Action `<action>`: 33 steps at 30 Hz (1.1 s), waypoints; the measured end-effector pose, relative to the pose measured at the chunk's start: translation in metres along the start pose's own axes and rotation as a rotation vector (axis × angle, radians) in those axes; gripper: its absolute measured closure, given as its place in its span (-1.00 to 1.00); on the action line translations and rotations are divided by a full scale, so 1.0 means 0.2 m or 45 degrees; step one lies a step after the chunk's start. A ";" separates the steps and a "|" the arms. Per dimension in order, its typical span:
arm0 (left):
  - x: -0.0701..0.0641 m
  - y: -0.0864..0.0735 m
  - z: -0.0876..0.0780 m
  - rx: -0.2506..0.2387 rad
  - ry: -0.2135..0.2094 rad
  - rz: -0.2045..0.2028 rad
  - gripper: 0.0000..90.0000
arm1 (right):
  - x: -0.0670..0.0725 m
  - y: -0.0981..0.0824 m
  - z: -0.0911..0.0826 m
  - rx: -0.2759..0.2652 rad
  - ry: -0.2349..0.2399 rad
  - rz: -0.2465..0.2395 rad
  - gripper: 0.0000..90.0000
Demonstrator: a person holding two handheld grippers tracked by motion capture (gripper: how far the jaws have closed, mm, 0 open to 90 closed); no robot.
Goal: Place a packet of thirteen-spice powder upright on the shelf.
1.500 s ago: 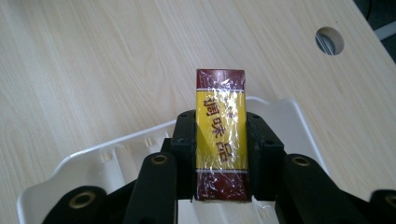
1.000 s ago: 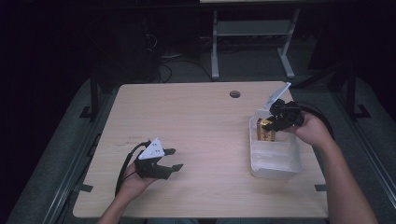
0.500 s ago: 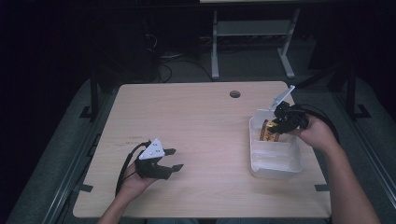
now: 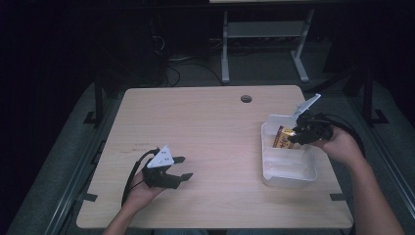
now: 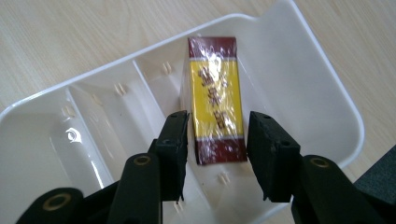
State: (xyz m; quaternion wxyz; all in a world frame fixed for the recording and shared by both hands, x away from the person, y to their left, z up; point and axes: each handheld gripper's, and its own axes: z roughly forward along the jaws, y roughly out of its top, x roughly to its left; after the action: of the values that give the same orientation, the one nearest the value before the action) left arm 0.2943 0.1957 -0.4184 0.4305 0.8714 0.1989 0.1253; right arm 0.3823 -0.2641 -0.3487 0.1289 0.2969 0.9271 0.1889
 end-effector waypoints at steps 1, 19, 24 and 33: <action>0.00 0.00 0.00 0.002 0.001 0.000 -0.17 | 0.00 -0.01 0.00 0.000 -0.007 0.004 0.27; 0.00 0.00 0.00 0.000 0.003 -0.001 -0.17 | 0.00 -0.10 0.06 0.050 -0.025 0.088 0.42; 0.01 0.00 0.00 -0.007 0.003 -0.009 -0.17 | 0.00 -0.08 0.06 0.052 -0.040 0.085 0.44; 0.01 0.00 -0.01 -0.006 0.004 -0.010 -0.17 | 0.01 -0.06 0.06 0.046 -0.096 0.041 0.43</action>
State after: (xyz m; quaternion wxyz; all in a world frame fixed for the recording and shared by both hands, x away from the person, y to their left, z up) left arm 0.2950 0.1974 -0.4182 0.4327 0.8695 0.2026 0.1256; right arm 0.3794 -0.2689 -0.3650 0.1552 0.3209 0.9200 0.1629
